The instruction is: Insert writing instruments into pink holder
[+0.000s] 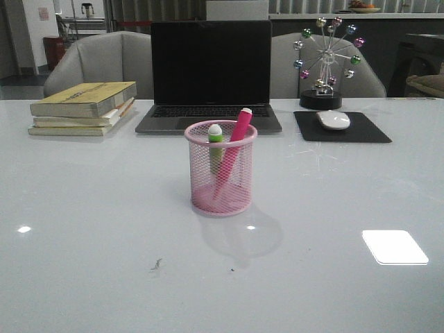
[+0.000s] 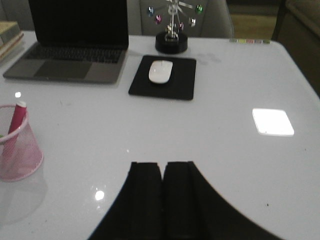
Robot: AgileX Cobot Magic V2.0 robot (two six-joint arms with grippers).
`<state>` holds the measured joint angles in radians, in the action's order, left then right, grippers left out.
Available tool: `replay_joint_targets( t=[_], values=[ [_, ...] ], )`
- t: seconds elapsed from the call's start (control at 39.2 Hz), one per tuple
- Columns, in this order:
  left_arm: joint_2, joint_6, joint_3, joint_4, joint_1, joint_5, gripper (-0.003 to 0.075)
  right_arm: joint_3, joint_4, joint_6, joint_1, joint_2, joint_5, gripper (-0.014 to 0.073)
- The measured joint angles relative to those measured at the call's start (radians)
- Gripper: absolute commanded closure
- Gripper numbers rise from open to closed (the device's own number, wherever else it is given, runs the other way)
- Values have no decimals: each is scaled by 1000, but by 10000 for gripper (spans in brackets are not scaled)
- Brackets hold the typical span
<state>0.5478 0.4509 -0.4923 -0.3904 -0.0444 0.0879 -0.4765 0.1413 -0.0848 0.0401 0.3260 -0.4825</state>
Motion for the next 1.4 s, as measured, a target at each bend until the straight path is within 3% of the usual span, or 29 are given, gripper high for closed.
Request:
replay_joint_targets(
  t=[0.33, 0.71, 1.4],
  values=[
    [0, 0, 0, 0, 0, 0, 409, 264, 5, 0, 0, -326, 220, 538],
    [0, 0, 0, 0, 0, 0, 409, 492, 10, 0, 0, -337, 495, 538],
    [0, 0, 0, 0, 0, 0, 409, 507, 12, 0, 0, -337, 271, 538]
  ],
)
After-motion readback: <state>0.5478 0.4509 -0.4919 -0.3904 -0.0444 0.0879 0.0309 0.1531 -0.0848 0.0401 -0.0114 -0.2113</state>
